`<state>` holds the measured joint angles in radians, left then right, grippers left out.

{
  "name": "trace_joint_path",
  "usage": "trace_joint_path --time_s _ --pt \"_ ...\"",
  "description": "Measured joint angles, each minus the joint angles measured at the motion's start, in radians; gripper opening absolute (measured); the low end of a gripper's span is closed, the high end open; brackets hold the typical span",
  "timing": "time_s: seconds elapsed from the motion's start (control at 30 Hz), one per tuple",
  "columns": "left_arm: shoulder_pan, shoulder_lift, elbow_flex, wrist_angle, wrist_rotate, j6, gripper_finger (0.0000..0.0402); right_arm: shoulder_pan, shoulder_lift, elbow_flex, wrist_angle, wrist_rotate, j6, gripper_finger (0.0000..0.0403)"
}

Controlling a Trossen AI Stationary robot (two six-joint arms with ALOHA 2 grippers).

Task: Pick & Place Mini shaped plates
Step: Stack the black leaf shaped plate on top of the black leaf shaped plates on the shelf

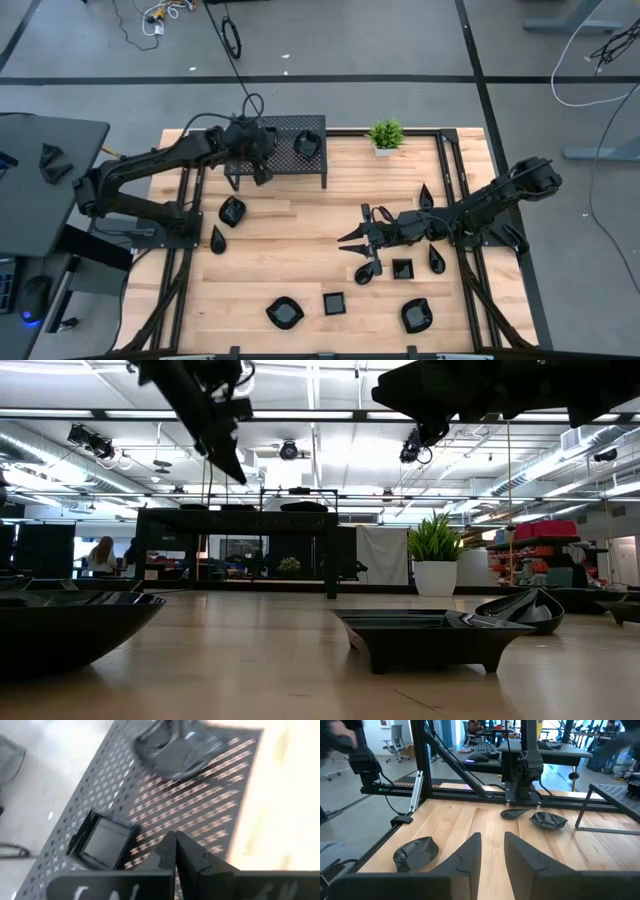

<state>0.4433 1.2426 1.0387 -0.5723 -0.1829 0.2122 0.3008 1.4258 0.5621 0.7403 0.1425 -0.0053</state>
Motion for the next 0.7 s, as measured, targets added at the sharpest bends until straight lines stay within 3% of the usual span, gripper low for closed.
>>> trace_joint_path --time_s 0.23,0.53,0.7 --pt "-0.28 -0.035 0.025 -0.024 -0.024 -0.076 0.0003 0.0 0.0 0.0 -0.002 0.0 0.024 0.0086" --pt "-0.847 0.063 -0.019 0.043 -0.336 -0.279 0.0003 0.0 0.0 0.0 -0.001 0.0 0.06 0.0086" --pt "-1.062 0.188 -0.02 0.078 -0.386 -0.443 0.0005 0.0 0.0 0.0 0.0 0.0 0.07 0.0086"
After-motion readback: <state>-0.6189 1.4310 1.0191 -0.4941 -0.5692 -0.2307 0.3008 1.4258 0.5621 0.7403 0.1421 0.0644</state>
